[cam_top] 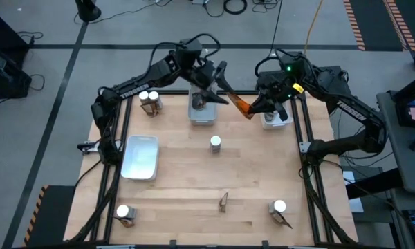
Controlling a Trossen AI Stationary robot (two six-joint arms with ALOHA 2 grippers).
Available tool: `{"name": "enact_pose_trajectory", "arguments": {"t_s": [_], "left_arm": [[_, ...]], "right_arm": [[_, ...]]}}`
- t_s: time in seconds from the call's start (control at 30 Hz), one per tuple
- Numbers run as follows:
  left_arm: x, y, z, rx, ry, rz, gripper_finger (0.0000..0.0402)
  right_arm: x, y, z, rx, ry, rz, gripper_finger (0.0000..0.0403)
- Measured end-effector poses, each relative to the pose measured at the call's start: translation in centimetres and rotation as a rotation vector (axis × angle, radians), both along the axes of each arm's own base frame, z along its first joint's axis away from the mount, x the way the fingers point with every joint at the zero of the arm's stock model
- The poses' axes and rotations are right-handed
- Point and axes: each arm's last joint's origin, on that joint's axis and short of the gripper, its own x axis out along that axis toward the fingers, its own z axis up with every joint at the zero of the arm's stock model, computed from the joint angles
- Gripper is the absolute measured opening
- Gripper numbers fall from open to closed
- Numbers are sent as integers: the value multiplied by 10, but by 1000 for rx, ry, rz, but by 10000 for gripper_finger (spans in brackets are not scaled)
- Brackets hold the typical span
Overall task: Sort spices by type
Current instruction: Adjust the orange spice pack
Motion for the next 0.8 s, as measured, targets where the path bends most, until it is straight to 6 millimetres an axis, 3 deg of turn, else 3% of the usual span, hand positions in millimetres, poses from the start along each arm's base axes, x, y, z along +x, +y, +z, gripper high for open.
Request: {"name": "enact_pose_trajectory", "arguments": {"t_s": [0.37,0.5,0.67,0.8], "left_arm": [[7,-12,0,40,-10,44,190],[10,-14,-1,70,-14,90,136],[10,-15,-1,70,-7,94,25],[9,-12,-2,60,0,96,9]], "right_arm": [[2,-1,4,16,-28,-15,11],[2,-1,4,16,-28,-16,11],[2,-1,4,22,-26,-18,11],[3,-2,6,27,-38,-25,26]]}}
